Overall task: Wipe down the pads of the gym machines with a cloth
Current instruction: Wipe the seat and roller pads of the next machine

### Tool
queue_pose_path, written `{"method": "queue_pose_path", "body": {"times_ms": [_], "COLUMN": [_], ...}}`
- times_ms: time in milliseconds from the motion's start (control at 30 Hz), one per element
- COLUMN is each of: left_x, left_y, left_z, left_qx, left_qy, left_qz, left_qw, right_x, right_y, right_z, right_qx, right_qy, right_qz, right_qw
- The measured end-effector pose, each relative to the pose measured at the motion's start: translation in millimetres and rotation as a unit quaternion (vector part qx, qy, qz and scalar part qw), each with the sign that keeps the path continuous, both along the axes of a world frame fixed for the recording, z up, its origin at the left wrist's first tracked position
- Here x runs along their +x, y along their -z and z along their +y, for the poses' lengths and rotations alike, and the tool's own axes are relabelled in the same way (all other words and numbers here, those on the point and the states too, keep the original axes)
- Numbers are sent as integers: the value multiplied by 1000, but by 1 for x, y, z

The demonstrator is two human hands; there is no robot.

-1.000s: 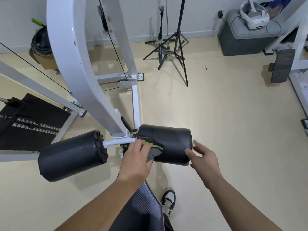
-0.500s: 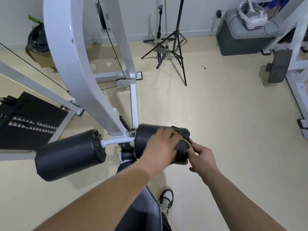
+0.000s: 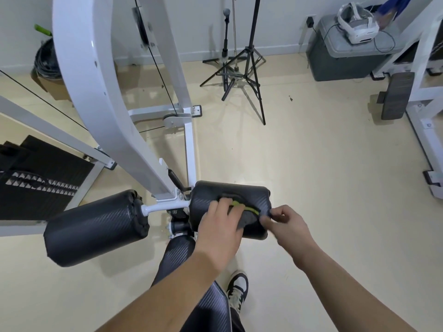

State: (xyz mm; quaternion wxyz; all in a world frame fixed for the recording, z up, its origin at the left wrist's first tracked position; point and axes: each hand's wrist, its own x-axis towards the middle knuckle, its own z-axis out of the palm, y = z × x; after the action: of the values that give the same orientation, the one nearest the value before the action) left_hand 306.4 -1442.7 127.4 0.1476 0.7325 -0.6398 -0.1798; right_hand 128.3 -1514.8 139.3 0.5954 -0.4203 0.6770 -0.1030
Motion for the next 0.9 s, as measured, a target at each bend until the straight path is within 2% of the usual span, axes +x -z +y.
{"method": "queue_pose_path", "body": {"times_ms": [67,133,200,333,367,433,533,633,700,800,833,900], "left_x": [5,14,36,65,56,24,-27,-20,16,71,75,65], "left_y": [5,6,4,0,-2,-6,-9,-12,-9,-3,-4,-9], "left_z": [11,18,15,-25,-36,-52,-47,-43,-46,-52,-50,-41], "left_qx": [0,2,1,9,19,30,20,-5,13,65,67,64], "left_qy": [29,74,72,-110,-127,-92,20,98,57,-120,-144,-133], "left_qz": [2,-12,-26,-11,-11,-10,-8,4,-15,-18,-26,-38], "left_qw": [1000,997,997,994,992,995,1000,995,998,991,987,988], "right_x": [8,13,16,11,11,10,4,-1,-1,1,1,1], "right_y": [-8,-6,-4,4,5,9,15,16,11,10,10,10], "right_z": [-9,-6,3,16,16,17,23,27,28,27,29,32], "right_qx": [16,7,-8,-27,-34,-39,-30,-22,-24,-23,-23,-12], "right_qy": [34,15,-11,-14,-15,-23,-12,4,3,19,24,31], "right_qz": [-4,13,17,7,12,23,13,4,0,-11,-12,-13], "right_qw": [999,1000,1000,1000,999,999,999,1000,1000,999,999,999]}}
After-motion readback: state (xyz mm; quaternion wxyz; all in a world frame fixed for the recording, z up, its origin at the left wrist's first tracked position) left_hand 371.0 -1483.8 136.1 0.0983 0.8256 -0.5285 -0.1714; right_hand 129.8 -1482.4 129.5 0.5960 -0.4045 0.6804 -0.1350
